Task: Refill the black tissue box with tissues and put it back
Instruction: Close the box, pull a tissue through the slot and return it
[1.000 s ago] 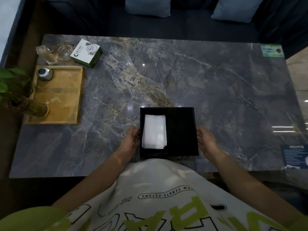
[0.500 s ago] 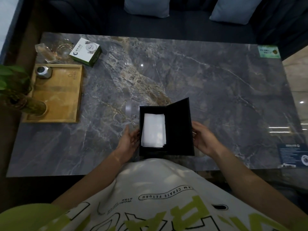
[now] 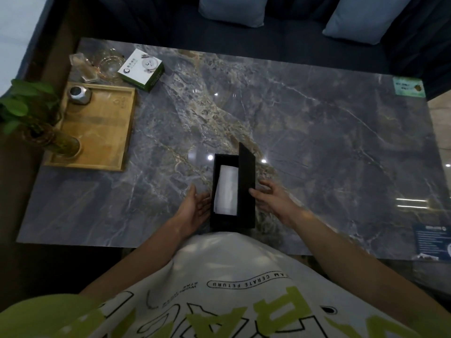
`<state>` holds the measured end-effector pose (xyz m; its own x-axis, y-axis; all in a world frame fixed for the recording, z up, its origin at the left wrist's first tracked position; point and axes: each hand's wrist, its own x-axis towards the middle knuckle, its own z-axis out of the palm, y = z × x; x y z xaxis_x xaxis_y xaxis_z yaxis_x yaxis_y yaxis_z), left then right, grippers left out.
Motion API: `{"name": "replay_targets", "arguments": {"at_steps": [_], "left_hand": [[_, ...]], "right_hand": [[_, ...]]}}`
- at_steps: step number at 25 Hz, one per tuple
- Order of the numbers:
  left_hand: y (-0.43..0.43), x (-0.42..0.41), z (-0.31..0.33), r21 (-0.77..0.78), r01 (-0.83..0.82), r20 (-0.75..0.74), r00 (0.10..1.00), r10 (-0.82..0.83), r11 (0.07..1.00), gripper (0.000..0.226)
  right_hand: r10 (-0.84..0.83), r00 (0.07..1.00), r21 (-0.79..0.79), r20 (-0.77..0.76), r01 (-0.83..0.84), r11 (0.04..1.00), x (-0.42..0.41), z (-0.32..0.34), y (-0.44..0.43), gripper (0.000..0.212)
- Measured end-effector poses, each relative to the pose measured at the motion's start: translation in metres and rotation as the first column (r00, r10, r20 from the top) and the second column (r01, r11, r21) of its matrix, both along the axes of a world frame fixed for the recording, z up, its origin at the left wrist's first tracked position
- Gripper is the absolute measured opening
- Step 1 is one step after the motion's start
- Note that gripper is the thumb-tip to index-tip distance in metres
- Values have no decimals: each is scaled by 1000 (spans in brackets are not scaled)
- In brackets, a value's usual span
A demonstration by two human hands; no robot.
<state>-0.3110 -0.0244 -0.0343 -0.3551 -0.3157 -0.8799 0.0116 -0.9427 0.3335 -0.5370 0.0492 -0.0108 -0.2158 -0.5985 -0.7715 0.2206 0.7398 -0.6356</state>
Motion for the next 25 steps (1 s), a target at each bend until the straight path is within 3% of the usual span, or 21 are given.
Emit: {"name": "replay_targets", "arguments": {"at_steps": [3,20,25], "left_hand": [[0,1,0,11,-11,4,1000,11,1000,75],[-5,2,-5,30,16,22,1000,-16,999,69],[-5,-3,-9,-14,54,23,998,-53,998,64]], "right_hand": [[-21,1000,10,21,21,1000,10,-7,-3,44],[-33,999,27,-24,33,999,9,-10,-4,35],[3,1000,55,25,-4,998,14,-4,-10,30]]}}
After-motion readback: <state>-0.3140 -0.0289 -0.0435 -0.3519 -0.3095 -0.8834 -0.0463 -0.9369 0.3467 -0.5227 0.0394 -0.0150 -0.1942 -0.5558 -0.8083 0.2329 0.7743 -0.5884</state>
